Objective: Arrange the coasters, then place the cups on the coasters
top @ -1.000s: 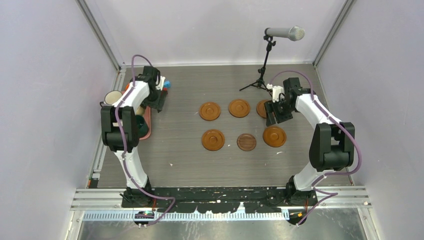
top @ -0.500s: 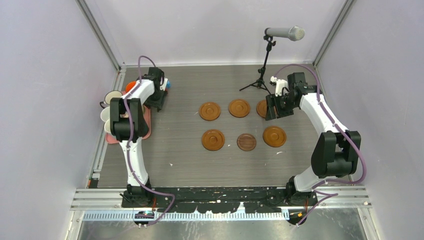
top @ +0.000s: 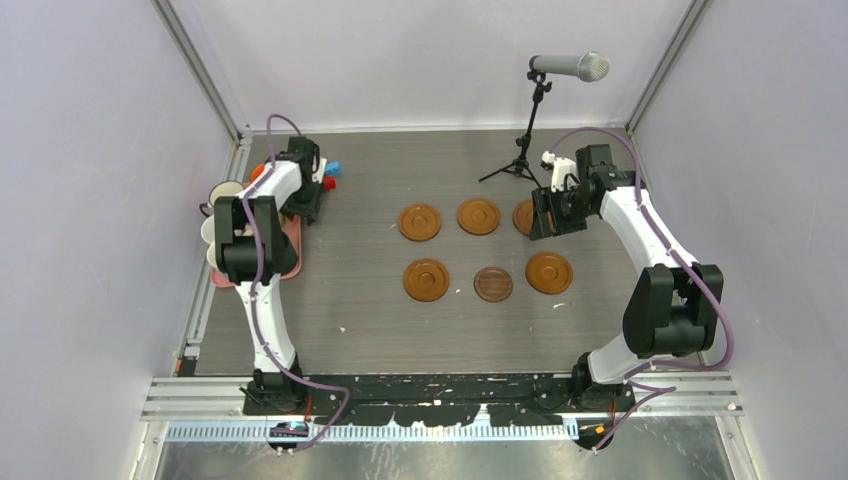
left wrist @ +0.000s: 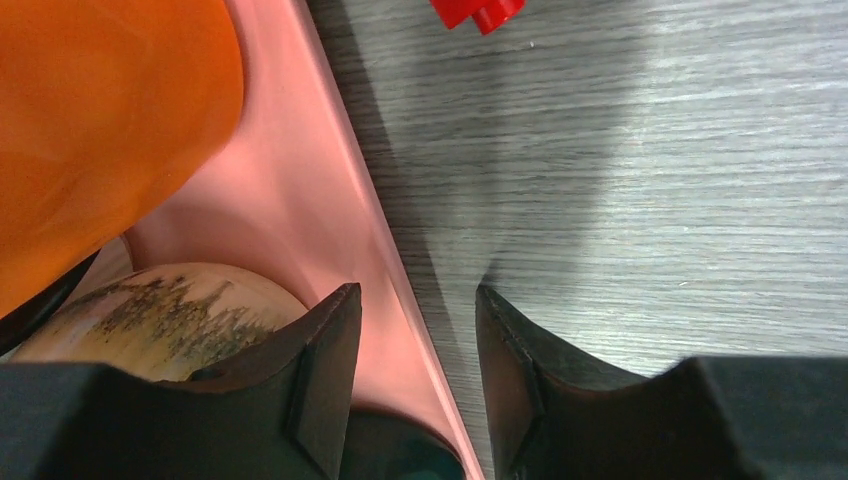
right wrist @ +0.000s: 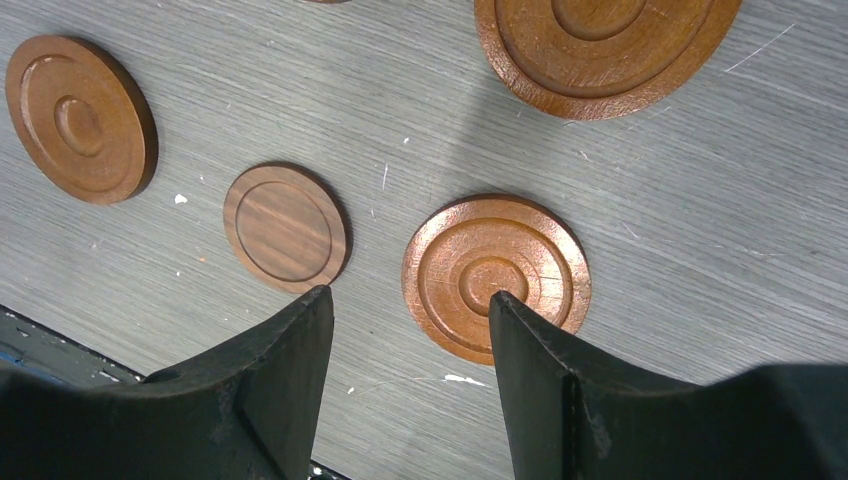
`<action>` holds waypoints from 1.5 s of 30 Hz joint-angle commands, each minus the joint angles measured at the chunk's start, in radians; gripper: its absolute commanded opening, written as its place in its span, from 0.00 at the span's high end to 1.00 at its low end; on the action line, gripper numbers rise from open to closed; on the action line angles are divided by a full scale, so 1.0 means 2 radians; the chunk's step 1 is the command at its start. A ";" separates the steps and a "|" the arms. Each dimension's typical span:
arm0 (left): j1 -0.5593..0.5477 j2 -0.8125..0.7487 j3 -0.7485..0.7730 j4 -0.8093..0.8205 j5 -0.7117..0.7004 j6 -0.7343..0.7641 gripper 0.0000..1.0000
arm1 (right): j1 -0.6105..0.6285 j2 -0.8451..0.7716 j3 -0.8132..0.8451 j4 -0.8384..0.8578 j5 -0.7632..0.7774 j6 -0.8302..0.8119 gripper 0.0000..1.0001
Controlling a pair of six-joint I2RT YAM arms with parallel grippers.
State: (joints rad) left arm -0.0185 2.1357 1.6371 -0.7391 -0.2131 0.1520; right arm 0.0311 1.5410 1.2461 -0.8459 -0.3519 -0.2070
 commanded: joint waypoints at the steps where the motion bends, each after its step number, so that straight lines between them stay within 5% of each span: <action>1: 0.007 -0.018 -0.038 0.020 0.001 -0.011 0.52 | 0.001 -0.023 0.002 0.009 -0.009 0.004 0.37; 20: -0.007 -0.075 -0.145 -0.001 0.079 0.004 1.00 | 0.001 -0.020 -0.002 0.014 -0.009 0.004 0.38; 31: -0.047 -0.132 -0.197 -0.029 0.104 -0.041 1.00 | 0.001 -0.022 -0.004 0.014 -0.008 0.004 0.38; 37: -0.082 -0.150 -0.215 -0.039 0.174 -0.084 1.00 | 0.001 -0.021 -0.004 0.014 -0.008 0.004 0.38; 45: -0.109 -0.122 -0.178 -0.049 0.222 -0.167 1.00 | 0.001 -0.023 -0.007 0.014 -0.007 0.003 0.38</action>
State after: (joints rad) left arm -0.1783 1.8481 1.2373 -0.7586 0.0021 -0.0128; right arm 0.0311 1.5356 1.2324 -0.8383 -0.3538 -0.2066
